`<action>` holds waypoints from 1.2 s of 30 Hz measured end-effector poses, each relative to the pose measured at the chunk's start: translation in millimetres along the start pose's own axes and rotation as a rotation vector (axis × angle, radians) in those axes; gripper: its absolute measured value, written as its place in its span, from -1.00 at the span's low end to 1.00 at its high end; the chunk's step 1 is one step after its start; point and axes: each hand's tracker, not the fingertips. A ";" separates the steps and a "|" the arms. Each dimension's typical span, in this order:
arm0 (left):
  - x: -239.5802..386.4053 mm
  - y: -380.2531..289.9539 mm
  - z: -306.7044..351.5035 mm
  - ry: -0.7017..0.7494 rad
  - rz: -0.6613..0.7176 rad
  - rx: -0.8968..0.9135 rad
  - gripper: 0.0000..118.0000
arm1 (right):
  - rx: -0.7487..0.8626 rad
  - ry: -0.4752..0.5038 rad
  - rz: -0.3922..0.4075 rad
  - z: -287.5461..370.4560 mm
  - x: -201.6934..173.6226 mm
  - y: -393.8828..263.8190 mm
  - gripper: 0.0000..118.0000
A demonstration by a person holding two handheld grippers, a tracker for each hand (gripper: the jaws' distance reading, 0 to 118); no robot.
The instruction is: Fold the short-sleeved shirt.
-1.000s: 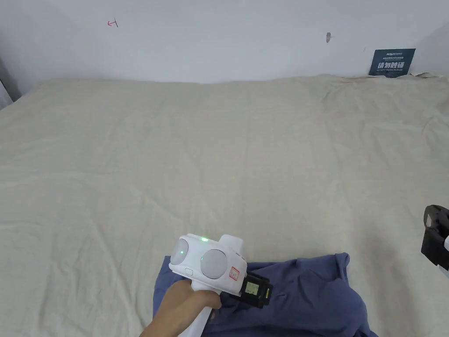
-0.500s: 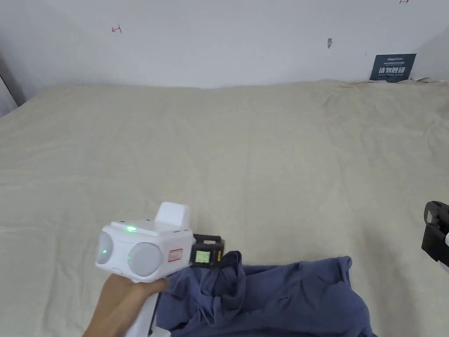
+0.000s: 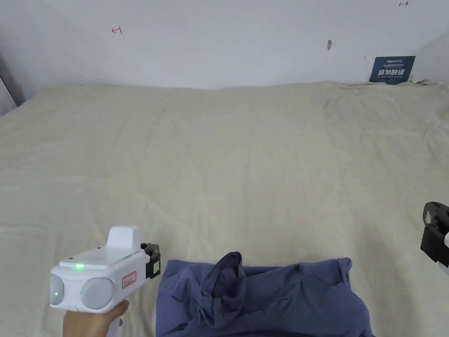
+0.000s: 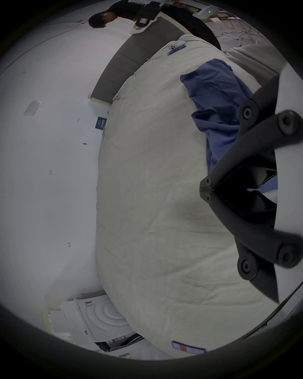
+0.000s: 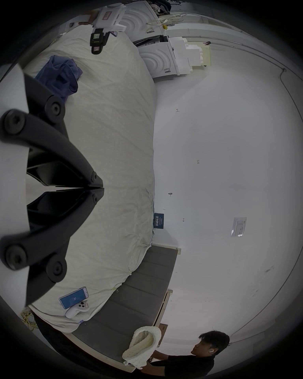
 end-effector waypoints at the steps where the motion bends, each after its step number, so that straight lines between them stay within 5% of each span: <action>1: 2.1 -6.8 -5.3 0.003 -0.001 -0.011 -1.00 | -0.001 0.000 -0.001 0.0 0.0 -0.2 -1.00; 26: 173.2 -80.5 -68.4 -0.255 -0.216 -0.176 -1.00 | -0.031 -0.037 -0.015 4.0 20.1 -9.7 -1.00; 36: 173.7 -86.1 -72.5 -0.241 -0.217 -0.186 -1.00 | -0.035 -0.051 -0.019 7.7 25.6 -12.7 -1.00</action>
